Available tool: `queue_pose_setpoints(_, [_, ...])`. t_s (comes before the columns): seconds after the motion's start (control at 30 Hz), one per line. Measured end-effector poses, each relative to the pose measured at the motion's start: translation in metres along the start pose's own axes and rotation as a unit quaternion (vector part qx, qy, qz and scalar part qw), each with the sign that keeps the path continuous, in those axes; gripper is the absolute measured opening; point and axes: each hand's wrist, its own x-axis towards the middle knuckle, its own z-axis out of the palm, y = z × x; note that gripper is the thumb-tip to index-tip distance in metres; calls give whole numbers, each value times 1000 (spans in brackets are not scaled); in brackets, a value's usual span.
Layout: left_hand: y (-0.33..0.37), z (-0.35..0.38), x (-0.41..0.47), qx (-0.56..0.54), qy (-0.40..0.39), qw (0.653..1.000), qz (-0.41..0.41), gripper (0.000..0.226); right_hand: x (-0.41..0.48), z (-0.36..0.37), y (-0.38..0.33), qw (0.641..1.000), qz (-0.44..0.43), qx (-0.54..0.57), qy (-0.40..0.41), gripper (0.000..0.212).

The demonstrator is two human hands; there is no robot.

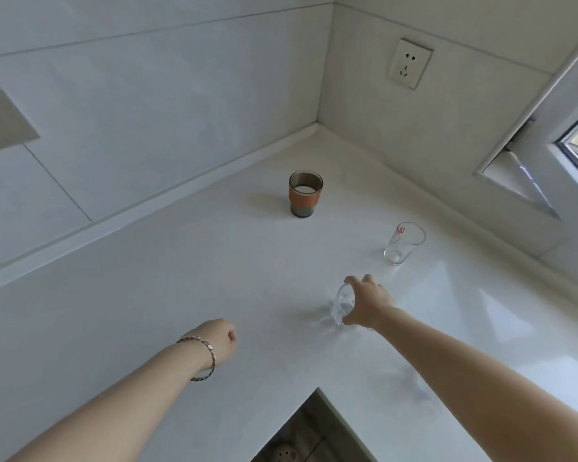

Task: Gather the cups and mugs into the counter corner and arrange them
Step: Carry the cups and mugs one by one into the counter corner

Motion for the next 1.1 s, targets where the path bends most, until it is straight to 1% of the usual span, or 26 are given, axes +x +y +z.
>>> queue_pose_setpoints(0.1, [-10, 9, -8, -42, 11, 998, -42, 29, 5, -7, -11, 998, -46, -39, -3, 80])
queue_pose_setpoints(0.23, [-43, 29, -31, -77, 8, 992, -104, 32, 5, -16, -61, 986, -144, -82, 8, 78])
queue_pose_setpoints(0.3, [-66, 36, -46, -98, 13, 986, -133, 30, 1, -17, -98, 976, -197, -88, 9, 78])
queue_pose_setpoints(0.4, [-106, 45, -74, -132, 29, 975, -176, 15, -15, -6, -162, 956, -275, -100, 7, 78])
queue_pose_setpoints(0.43, [-121, 48, -85, -142, 36, 970, -192, 13, -22, 1, -184, 948, -299, -107, 4, 79])
queue_pose_setpoints(0.63, [-226, 71, -161, -220, 84, 931, -278, 19, -88, 56, -316, 898, -411, -153, -34, 80])
queue_pose_setpoints(0.77, [-304, 101, -222, -262, 97, 906, -319, 33, -145, 108, -400, 866, -463, -183, -53, 81])
queue_pose_setpoints(0.9, [-385, 129, -292, -282, 102, 886, -353, 21, -210, 164, -479, 846, -489, -201, -73, 81])
queue_pose_setpoints(1.0, [-443, 150, -341, -283, 88, 878, -376, 14, -259, 205, -535, 834, -501, -215, -88, 82])
queue_pose_setpoints(1.1, [-498, 166, -382, -298, 87, 862, -402, 17, -301, 242, -589, 826, -511, -216, -97, 85])
